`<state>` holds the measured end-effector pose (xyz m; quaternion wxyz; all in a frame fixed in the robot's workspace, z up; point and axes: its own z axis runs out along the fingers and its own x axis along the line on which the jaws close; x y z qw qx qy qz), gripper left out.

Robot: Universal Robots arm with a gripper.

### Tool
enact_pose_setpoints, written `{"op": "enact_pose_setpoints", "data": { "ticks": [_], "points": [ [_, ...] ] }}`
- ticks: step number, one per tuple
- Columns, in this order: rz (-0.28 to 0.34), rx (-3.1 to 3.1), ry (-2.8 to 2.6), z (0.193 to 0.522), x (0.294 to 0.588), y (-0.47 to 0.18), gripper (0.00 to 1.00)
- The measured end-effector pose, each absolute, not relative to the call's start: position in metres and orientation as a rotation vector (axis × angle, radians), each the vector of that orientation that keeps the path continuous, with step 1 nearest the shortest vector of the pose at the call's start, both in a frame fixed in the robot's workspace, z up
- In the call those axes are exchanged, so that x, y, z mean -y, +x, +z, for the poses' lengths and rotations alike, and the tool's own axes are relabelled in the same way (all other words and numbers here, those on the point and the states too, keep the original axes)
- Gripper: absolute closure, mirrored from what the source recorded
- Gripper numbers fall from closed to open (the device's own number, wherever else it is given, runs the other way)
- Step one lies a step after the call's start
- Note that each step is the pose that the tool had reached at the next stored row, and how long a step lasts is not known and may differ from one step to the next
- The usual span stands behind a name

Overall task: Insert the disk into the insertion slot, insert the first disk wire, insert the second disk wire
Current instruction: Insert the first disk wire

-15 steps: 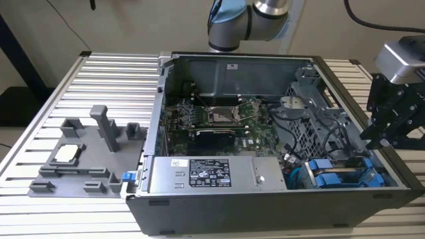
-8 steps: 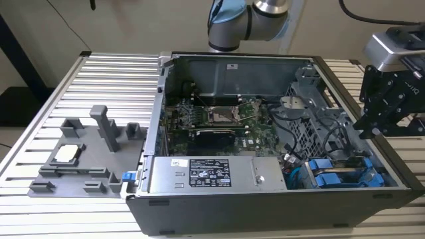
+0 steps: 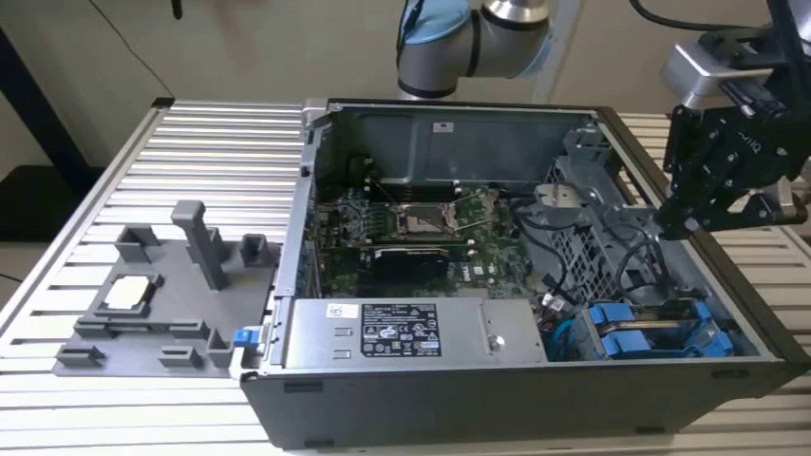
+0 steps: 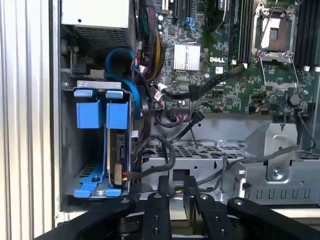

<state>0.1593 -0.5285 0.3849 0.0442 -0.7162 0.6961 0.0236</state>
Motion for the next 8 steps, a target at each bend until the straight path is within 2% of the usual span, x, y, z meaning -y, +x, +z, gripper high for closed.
{"op": "enact_pose_setpoints", "data": {
  "ticks": [8],
  "points": [
    [0.070,-2.121,-2.180,0.383,0.528,0.137,0.73]
  ]
}}
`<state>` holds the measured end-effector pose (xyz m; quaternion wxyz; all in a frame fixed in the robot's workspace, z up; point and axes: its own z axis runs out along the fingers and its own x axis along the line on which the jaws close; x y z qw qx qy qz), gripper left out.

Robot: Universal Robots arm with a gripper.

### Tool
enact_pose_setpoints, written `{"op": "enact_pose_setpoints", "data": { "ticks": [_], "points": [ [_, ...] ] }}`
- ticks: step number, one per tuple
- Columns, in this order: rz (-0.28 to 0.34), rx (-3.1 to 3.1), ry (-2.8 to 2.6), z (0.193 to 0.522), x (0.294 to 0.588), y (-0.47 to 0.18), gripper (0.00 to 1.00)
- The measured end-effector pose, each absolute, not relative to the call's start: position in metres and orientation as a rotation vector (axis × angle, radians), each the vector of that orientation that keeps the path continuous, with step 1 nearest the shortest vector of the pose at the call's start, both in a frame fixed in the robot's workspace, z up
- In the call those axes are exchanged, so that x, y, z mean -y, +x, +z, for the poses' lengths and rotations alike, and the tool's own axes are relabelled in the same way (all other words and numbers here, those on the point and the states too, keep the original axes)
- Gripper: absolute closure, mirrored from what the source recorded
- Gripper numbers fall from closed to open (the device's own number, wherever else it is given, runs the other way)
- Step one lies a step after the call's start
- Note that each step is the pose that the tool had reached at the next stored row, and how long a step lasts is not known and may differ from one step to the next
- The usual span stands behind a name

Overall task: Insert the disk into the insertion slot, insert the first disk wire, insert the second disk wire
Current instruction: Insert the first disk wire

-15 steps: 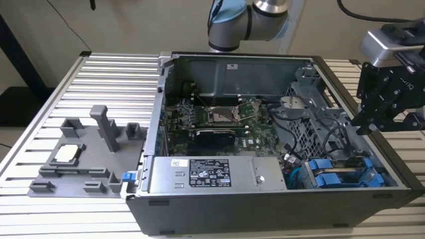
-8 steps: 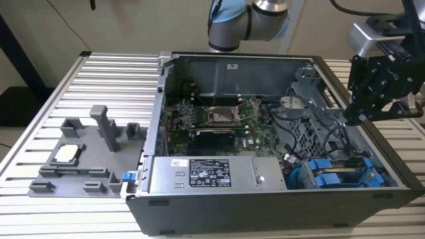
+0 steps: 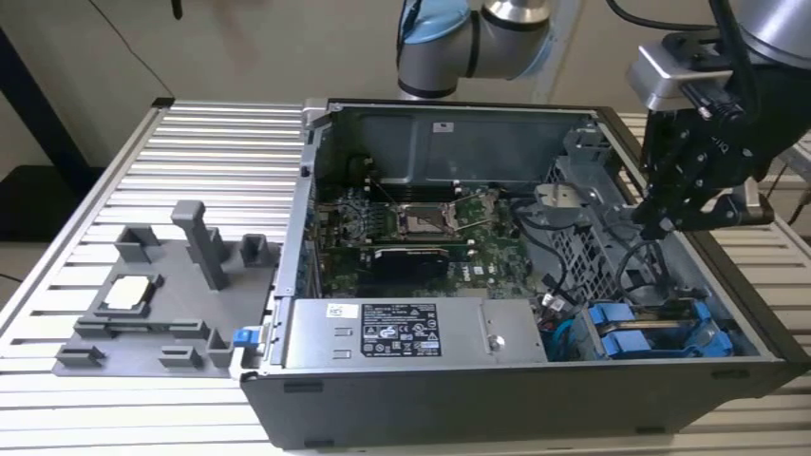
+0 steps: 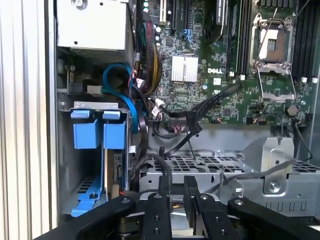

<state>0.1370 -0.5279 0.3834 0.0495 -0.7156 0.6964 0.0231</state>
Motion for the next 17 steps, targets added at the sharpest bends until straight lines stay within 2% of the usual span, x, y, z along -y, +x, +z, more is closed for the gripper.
{"op": "enact_pose_setpoints", "data": {
  "ticks": [3,8,17],
  "points": [
    [0.082,-2.120,-2.169,0.382,0.528,0.133,0.73],
    [0.145,-2.093,-2.138,0.382,0.528,0.130,0.73],
    [0.155,-2.014,-2.219,0.382,0.528,0.121,0.73]
  ]
}}
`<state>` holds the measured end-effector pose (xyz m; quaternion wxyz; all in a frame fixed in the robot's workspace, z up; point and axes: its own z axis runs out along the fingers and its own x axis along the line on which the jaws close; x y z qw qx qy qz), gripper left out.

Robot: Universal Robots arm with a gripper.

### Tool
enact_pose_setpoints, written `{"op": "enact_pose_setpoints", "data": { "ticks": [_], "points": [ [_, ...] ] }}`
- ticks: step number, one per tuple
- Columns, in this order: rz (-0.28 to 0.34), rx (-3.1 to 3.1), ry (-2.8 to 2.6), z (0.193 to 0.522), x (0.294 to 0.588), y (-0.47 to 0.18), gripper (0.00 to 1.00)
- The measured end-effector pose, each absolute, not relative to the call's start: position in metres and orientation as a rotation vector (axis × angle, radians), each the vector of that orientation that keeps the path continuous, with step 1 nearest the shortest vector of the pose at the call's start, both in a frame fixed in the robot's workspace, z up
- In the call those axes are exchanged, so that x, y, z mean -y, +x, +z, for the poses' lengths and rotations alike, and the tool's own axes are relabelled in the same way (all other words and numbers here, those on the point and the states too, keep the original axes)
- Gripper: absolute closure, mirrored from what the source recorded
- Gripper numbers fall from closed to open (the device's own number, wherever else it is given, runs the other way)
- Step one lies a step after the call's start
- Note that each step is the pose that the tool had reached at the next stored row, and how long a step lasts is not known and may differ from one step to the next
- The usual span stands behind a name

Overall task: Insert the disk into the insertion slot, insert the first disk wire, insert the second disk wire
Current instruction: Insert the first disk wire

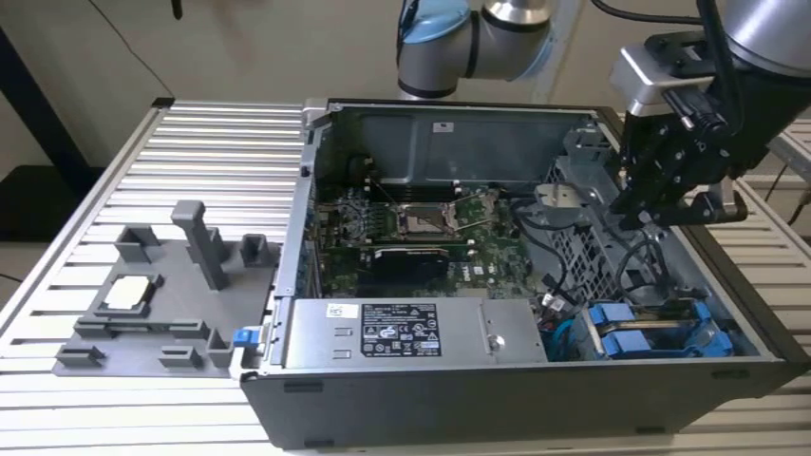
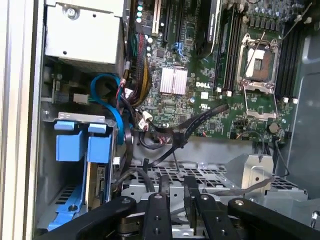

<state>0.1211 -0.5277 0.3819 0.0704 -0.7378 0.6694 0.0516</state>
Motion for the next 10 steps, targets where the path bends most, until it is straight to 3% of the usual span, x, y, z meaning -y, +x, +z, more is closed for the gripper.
{"op": "enact_pose_setpoints", "data": {
  "ticks": [10],
  "points": [
    [0.156,-2.004,-2.228,0.381,0.531,0.093,0.73]
  ]
}}
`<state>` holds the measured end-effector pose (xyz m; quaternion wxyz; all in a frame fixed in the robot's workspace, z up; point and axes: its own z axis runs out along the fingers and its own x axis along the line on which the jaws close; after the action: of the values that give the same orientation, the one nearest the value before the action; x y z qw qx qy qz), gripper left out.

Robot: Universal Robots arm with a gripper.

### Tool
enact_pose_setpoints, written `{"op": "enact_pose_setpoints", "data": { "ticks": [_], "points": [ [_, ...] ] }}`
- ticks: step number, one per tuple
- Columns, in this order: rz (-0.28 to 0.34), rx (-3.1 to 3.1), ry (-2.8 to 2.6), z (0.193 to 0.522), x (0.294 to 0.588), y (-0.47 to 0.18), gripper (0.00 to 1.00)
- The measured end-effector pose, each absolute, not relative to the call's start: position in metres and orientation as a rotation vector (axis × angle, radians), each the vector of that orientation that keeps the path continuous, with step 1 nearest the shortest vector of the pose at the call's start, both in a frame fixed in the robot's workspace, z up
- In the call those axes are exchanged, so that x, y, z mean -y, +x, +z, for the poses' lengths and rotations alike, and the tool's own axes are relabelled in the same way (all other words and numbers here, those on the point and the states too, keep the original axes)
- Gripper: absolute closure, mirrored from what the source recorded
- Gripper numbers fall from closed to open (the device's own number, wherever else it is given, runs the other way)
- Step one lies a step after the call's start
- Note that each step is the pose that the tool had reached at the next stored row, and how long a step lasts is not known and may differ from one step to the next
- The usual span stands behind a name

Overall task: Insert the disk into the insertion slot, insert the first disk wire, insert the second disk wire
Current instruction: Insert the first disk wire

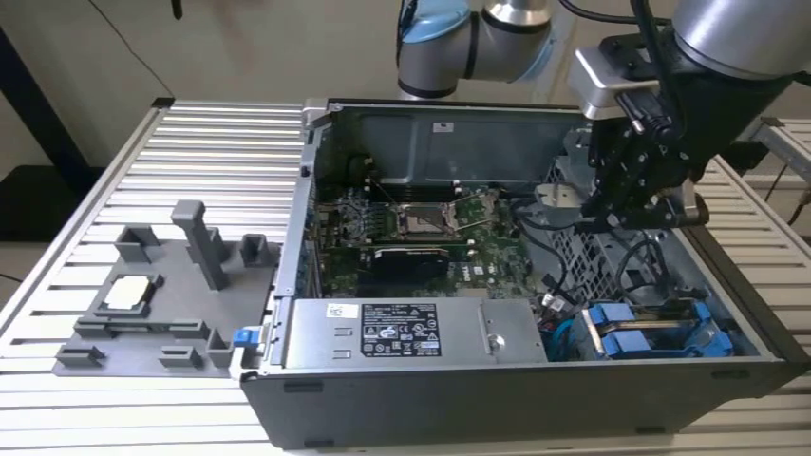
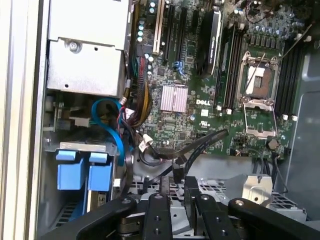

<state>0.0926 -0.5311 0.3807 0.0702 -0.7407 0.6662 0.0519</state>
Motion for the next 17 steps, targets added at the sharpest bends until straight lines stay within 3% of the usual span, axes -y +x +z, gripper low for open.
{"op": "enact_pose_setpoints", "data": {
  "ticks": [17],
  "points": [
    [0.157,-1.991,-2.241,0.3741,0.5319,0.0813,0.73]
  ]
}}
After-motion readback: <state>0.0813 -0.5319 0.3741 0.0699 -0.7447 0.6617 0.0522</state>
